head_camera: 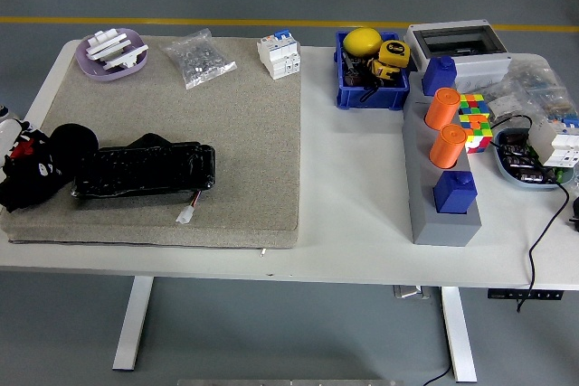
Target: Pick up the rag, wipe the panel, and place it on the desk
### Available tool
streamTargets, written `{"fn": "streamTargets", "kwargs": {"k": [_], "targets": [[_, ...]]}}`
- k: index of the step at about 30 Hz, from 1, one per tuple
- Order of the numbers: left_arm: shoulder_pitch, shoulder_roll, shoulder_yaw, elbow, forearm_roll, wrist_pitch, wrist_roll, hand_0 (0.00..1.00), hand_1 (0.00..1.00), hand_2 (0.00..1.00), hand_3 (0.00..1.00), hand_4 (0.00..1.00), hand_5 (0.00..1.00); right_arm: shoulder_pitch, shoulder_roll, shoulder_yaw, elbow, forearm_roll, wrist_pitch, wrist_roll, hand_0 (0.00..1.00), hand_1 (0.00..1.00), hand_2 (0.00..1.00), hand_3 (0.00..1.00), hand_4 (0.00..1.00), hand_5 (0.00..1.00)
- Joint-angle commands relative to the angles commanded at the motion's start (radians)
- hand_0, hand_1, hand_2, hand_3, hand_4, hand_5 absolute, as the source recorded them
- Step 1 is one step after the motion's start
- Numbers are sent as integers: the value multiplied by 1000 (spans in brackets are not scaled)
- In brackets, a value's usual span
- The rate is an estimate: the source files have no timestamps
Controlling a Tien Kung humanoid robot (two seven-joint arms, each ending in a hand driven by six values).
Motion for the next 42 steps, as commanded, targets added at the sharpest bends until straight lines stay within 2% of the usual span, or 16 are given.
{"fn": "streamTargets", "kwargs": {"k": [6,11,14,15,20,21,24,26,27,31,34,38,39,42], "targets": [[-16,3,11,18,-13,3,10,709,799,786,616,818,49,2,1,3,1,-3,-1,0,757,601,632,621,998,639],[-10,2,-9,-4,0,6,18,712,799,787,621,833,69,4,2,5,3,-6,-2,1,756,601,632,620,998,636],[8,9,-53,-60,10,-14,36,712,799,787,621,833,69,2,2,8,1,-6,0,0,756,601,632,620,998,636],[13,12,-64,-77,9,-23,43,705,792,786,629,850,98,1,2,9,1,-6,0,0,757,601,631,619,998,634],[47,44,-125,-197,-15,-72,67,705,792,786,629,850,98,-1,0,11,0,-5,0,-1,757,601,631,619,998,634],[54,50,-136,-218,-19,-80,69,704,791,788,651,892,182,0,0,12,0,-6,0,0,757,600,632,619,998,635],[75,61,-181,-285,-40,-102,70,704,791,788,651,892,182,-1,1,13,-1,-7,-1,0,757,600,632,619,998,635],[93,61,-227,-333,-66,-116,57,704,791,788,651,892,182,-1,3,14,-2,-7,-1,0,757,600,632,619,998,635],[98,60,-244,-347,-75,-121,52,705,791,785,695,941,297,-1,3,14,-2,-7,-2,0,756,601,632,619,998,634],[118,50,-325,-414,-112,-135,7,705,791,785,695,941,297,-5,5,16,-3,-10,-2,-1,756,601,632,619,998,634],[121,44,-361,-444,-93,-130,-25,704,769,768,678,955,325,-8,5,13,-3,-9,-2,-2,756,600,631,619,998,634],[125,39,-380,-448,-145,-118,-72,704,769,768,678,955,325,-11,4,8,-4,-4,-1,-3,756,600,631,619,998,634],[126,38,-383,-445,-157,-114,-81,685,751,745,651,949,321,-11,4,7,-5,-3,-1,-3,757,600,632,619,998,633],[132,25,-393,-427,-220,-99,-125,685,751,745,651,949,321,-15,5,4,-7,0,0,-4,757,600,632,619,998,633]]}}
